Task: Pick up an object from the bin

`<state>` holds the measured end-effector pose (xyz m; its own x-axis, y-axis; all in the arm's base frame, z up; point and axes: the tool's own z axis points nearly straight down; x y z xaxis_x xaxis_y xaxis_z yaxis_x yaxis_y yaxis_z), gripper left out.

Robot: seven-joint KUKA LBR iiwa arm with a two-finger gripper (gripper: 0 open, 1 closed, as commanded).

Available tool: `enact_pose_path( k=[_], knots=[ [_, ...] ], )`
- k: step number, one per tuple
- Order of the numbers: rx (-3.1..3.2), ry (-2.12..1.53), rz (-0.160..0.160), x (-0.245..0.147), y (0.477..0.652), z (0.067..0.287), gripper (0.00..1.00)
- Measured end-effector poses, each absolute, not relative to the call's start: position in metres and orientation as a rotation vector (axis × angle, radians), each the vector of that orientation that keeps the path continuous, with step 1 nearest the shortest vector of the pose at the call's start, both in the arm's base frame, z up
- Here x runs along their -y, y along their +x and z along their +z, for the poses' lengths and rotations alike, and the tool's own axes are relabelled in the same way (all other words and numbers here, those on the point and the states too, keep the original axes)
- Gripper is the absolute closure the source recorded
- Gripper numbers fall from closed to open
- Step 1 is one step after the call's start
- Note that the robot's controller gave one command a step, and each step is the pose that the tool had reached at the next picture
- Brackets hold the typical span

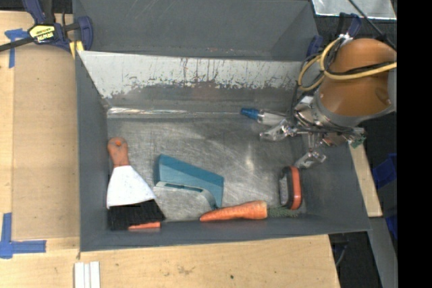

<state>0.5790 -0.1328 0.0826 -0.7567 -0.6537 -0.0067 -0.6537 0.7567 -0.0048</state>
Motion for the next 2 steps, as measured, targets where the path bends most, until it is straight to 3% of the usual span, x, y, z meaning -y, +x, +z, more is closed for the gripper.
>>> enact_pose_path(
  k=[1, 2],
  knots=[
    [-2.902, -1.180, 0.005, 0.142, 0.523, 0.088, 0.00],
    [-2.866, -1.303, 0.003, 0.143, 0.512, 0.079, 1.00]
  ],
)
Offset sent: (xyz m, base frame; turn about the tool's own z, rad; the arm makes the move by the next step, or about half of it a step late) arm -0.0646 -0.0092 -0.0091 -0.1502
